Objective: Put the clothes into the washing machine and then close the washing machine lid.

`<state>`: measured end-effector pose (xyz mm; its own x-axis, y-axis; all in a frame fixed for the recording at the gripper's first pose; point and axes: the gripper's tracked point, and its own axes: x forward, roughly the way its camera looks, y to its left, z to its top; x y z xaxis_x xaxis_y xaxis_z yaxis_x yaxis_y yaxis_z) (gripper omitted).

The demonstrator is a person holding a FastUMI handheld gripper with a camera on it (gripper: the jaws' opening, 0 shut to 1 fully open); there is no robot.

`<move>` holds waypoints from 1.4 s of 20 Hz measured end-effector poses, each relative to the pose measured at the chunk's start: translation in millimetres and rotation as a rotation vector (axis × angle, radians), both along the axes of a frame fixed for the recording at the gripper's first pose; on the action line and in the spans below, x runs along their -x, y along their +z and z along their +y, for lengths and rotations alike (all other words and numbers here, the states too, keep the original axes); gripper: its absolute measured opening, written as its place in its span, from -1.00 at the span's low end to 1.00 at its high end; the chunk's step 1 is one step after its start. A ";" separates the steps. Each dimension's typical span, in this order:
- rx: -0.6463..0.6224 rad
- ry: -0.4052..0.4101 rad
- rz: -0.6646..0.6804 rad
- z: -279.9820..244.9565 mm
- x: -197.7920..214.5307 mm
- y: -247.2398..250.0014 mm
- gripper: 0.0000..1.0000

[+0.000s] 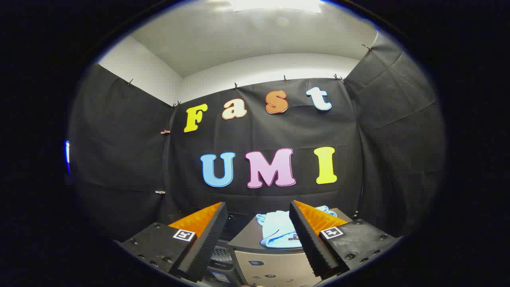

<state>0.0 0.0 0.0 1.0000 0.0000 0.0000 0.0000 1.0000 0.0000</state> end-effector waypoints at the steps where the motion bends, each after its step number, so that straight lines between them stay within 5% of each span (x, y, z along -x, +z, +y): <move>1: -0.002 0.005 -0.001 0.8 0.1 0.1 0.96; 28: 0.011 -0.026 0.007 0.0 -3.5 -3.9 0.97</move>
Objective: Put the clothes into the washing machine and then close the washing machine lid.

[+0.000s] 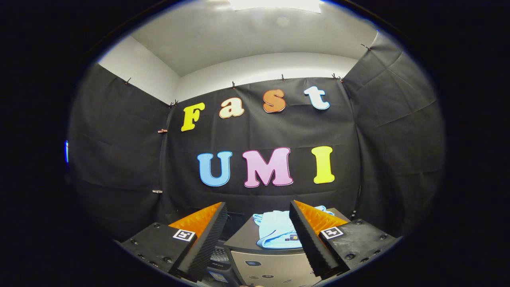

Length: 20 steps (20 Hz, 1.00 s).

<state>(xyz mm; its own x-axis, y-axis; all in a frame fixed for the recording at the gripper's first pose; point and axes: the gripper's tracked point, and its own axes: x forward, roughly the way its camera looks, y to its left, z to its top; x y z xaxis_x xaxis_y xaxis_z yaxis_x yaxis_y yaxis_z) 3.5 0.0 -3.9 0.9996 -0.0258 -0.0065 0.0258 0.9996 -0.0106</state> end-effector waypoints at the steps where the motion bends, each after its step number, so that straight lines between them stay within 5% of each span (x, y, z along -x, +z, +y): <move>1: 0.002 0.000 0.003 0.0 -0.3 -0.5 0.96; 15: 0.015 0.005 0.029 -0.3 -4.5 -0.9 0.96; 20: 0.025 -0.063 0.034 -7.6 -8.7 2.1 0.96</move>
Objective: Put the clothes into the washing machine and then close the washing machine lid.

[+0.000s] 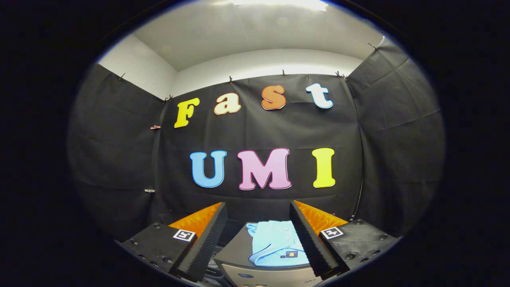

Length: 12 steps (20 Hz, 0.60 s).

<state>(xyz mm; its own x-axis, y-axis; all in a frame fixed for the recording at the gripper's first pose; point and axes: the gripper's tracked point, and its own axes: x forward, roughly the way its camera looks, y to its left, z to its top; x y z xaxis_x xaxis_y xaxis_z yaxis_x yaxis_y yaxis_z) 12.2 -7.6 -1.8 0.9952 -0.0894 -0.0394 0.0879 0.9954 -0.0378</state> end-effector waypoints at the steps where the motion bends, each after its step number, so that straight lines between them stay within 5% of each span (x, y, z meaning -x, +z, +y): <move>1: 0.003 -0.013 0.011 -5.2 -7.8 -0.1 0.96; 12: 0.000 -0.126 0.187 -59.8 -129.9 -8.4 0.97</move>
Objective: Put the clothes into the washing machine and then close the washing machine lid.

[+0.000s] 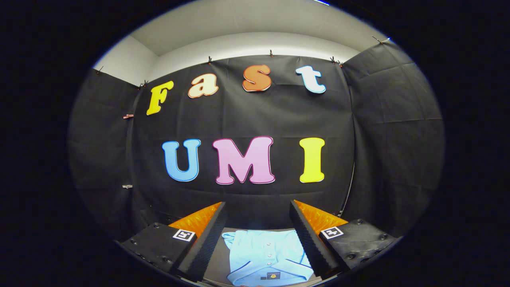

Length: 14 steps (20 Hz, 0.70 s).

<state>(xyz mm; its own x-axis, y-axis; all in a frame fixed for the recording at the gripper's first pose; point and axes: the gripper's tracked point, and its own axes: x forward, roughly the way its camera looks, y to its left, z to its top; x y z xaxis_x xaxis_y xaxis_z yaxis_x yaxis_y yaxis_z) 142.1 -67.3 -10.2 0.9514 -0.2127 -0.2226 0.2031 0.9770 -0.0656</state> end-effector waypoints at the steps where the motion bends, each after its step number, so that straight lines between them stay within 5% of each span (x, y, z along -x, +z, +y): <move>1: -0.005 -0.012 0.031 -6.5 -8.0 -9.7 0.97; 14: -0.083 -0.089 0.412 -66.6 -84.0 -161.3 0.98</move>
<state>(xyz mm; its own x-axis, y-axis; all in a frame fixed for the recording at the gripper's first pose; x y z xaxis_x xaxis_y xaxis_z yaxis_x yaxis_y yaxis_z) 226.1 -133.9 -171.5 0.7579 -0.2555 -0.6002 0.2603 0.9621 -0.0809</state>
